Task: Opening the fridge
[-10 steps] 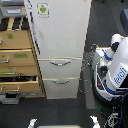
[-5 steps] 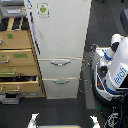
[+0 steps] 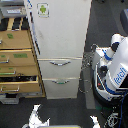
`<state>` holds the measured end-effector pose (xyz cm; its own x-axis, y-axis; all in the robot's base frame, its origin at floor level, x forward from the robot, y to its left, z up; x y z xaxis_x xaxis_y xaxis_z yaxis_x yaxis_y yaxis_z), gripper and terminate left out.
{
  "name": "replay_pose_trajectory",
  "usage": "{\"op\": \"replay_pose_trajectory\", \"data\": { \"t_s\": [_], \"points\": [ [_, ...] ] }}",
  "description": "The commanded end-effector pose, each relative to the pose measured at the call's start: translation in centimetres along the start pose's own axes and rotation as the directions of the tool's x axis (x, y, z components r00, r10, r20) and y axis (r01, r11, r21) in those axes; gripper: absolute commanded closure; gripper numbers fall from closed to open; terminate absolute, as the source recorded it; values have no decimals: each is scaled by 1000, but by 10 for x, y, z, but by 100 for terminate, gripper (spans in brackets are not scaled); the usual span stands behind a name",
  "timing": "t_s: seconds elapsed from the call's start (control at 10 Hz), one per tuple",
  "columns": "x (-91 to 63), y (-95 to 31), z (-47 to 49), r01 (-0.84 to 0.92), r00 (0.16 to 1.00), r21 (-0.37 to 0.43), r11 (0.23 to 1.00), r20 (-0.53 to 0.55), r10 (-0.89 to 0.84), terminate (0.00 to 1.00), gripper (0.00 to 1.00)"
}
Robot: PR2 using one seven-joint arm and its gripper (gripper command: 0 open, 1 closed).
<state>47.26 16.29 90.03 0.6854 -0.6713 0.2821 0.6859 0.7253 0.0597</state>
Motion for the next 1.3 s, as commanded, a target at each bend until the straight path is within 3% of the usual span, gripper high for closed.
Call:
{"op": "replay_pose_trajectory", "data": {
  "t_s": [0.1,0.5,1.3],
  "points": [
    [70,49,49,-64,998,37,997,19,64,0,0],
    [115,93,71,-244,967,82,966,-59,249,0,0],
    [175,180,122,-502,848,197,842,-80,524,0,0]
  ]
}}
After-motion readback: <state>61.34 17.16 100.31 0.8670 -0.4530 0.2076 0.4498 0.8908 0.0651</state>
